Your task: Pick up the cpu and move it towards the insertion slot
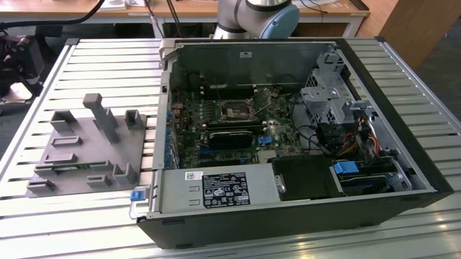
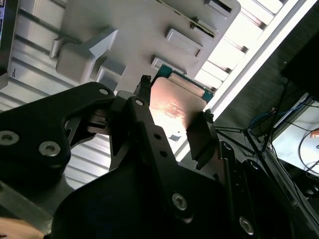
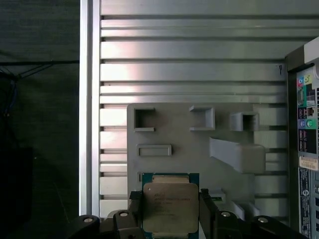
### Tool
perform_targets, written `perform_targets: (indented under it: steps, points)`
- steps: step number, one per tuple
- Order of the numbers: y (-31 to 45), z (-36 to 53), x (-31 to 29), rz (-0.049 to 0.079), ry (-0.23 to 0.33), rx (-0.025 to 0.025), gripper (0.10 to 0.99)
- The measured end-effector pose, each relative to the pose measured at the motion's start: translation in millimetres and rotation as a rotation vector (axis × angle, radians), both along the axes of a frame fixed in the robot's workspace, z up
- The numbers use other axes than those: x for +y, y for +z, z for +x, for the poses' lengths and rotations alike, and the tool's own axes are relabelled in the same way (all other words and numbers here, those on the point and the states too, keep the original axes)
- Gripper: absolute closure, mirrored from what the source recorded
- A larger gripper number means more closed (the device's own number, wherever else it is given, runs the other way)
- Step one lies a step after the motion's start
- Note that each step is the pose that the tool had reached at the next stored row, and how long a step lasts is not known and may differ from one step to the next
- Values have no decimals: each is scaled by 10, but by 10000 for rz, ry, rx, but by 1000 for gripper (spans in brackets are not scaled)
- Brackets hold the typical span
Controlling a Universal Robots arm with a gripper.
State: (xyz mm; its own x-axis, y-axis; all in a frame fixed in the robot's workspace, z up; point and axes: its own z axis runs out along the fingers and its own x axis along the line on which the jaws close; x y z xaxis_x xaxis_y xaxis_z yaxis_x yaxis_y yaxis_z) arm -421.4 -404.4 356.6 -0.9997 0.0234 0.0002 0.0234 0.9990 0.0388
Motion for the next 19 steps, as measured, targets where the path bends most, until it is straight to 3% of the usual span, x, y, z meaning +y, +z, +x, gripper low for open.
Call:
perform_targets:
  steps: [19]
  points:
    - [281,0,0,0,0,0,549]
